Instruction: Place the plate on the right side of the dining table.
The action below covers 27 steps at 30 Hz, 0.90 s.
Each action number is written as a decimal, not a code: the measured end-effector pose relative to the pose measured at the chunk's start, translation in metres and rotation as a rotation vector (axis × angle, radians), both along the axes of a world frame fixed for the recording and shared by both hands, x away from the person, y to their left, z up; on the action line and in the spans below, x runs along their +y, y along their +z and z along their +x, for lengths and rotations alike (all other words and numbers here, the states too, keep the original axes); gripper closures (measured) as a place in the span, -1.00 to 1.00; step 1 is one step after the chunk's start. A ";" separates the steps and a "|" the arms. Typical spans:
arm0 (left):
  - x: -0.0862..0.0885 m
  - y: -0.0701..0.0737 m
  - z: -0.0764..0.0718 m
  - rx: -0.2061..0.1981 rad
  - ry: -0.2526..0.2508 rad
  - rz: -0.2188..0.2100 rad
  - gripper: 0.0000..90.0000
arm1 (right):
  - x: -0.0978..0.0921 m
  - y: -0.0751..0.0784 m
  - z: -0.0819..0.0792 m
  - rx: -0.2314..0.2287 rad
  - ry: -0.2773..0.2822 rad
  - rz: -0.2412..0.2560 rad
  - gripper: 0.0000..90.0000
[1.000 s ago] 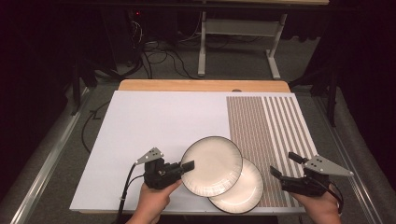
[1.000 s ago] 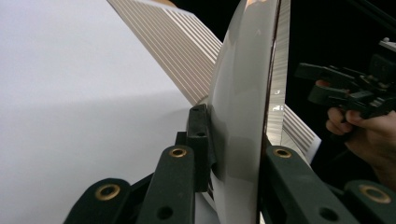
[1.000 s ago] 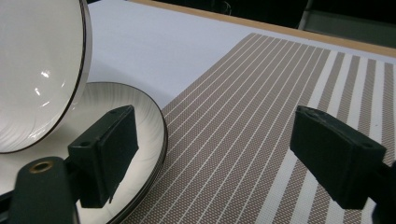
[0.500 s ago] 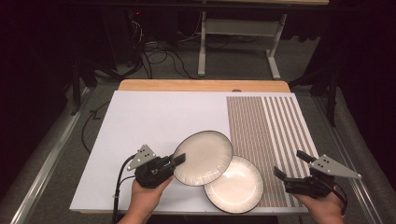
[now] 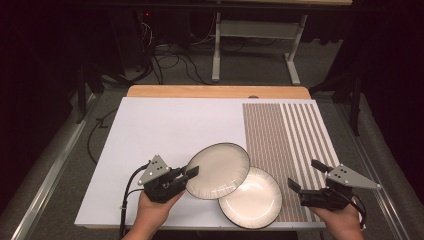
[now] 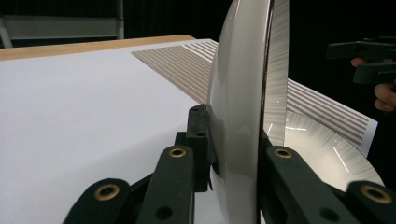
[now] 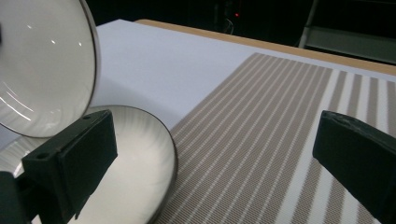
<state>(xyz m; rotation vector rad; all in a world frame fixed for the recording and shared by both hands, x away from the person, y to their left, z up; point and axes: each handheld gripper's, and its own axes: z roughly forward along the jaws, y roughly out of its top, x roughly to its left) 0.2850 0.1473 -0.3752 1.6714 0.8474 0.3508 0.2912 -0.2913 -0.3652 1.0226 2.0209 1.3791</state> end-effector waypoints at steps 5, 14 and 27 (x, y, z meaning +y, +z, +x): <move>0.001 0.000 0.000 0.001 -0.008 0.003 0.75 | 0.015 0.002 0.004 0.002 0.039 -0.009 -0.96; 0.002 0.000 0.001 0.003 -0.023 0.012 0.75 | 0.049 0.005 0.016 0.016 0.119 -0.012 -0.84; 0.004 -0.001 0.001 0.000 -0.034 0.018 0.75 | 0.093 0.001 0.028 0.070 0.199 -0.006 -0.51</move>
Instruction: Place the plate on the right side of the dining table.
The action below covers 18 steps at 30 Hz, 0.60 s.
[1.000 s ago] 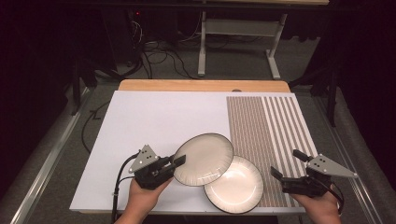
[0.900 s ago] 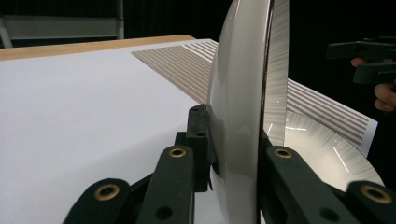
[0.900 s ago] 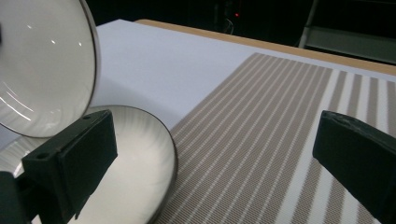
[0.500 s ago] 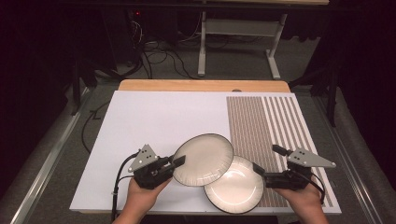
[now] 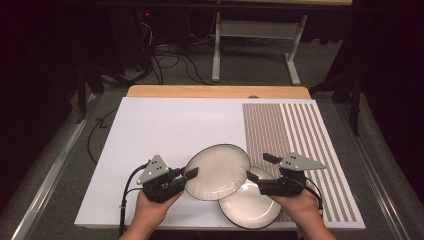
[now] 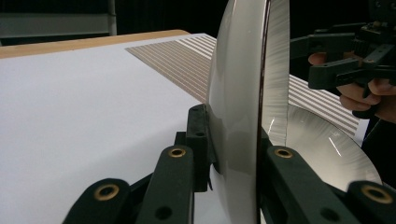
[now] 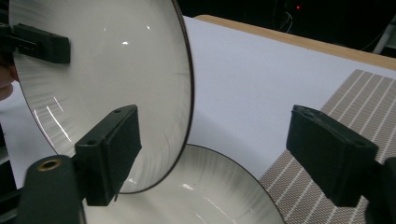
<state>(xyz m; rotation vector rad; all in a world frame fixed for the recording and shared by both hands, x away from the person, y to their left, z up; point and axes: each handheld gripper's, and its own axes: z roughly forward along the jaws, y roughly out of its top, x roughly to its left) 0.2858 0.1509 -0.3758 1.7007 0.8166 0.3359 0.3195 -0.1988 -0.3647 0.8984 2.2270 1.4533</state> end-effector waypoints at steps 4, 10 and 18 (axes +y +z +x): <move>0.000 0.000 -0.001 -0.004 0.001 0.006 0.74 | 0.010 -0.003 0.001 0.023 0.022 0.007 -0.27; 0.001 0.000 -0.002 -0.007 -0.001 0.010 0.74 | 0.021 -0.007 0.001 0.076 0.049 0.014 0.16; 0.002 0.000 -0.002 -0.009 -0.002 0.016 0.74 | 0.026 -0.011 0.006 0.119 0.043 0.011 0.59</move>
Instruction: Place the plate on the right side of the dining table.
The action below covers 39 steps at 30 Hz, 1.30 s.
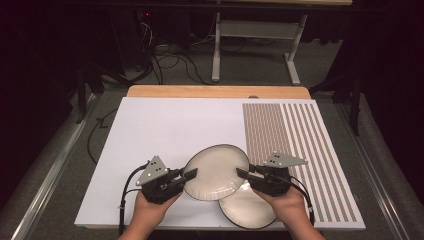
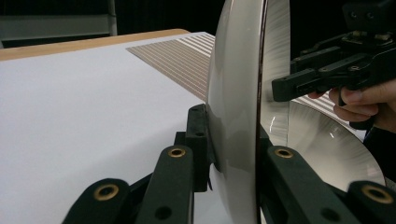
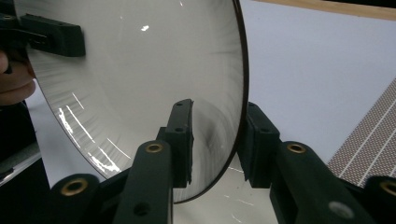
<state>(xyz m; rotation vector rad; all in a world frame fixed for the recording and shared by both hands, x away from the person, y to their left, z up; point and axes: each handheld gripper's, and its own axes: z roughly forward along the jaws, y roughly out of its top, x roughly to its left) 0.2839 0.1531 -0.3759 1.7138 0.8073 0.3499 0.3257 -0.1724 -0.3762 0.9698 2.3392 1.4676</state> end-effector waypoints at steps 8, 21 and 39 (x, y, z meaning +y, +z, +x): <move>0.000 0.000 0.001 0.009 0.004 -0.008 0.74 | -0.002 -0.002 0.004 0.037 -0.024 0.025 0.81; -0.001 0.010 0.002 0.021 0.004 -0.030 0.78 | -0.009 0.007 0.000 0.046 -0.005 0.050 0.91; -0.044 0.033 0.038 0.008 -0.031 -0.025 0.79 | -0.055 0.033 0.009 -0.039 -0.086 0.079 0.93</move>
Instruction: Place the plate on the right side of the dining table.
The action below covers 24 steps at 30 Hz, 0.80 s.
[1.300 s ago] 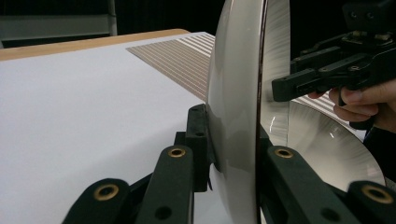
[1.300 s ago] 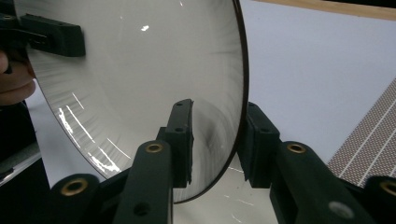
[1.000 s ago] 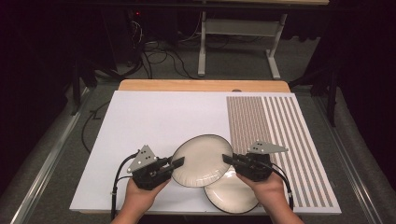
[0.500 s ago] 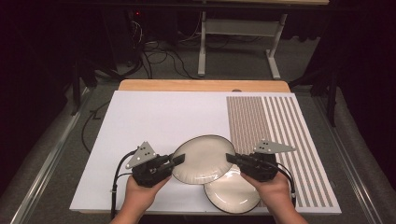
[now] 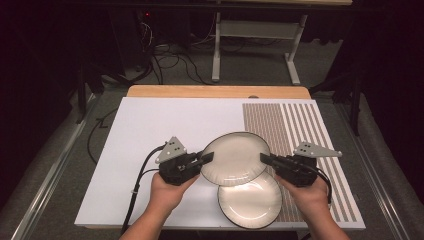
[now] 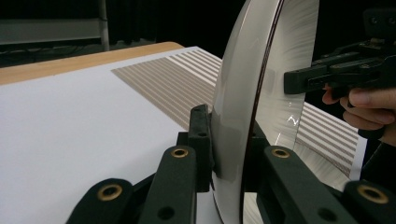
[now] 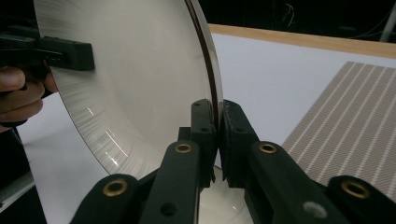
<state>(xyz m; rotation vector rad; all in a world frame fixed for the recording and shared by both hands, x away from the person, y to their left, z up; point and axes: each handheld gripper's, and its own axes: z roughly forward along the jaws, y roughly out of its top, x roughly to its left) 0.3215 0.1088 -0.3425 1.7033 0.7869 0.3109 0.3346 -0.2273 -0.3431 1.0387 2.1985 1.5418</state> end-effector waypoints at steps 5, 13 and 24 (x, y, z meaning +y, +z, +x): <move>-0.017 0.003 0.010 -0.005 -0.006 -0.014 0.79 | -0.017 0.006 0.002 -0.022 -0.033 0.005 0.94; -0.044 0.005 0.030 0.006 -0.046 0.033 0.79 | -0.043 0.003 0.004 -0.032 -0.091 0.012 0.94; -0.078 0.007 0.052 -0.002 -0.082 0.050 0.78 | -0.073 0.004 0.006 -0.053 -0.170 0.018 0.94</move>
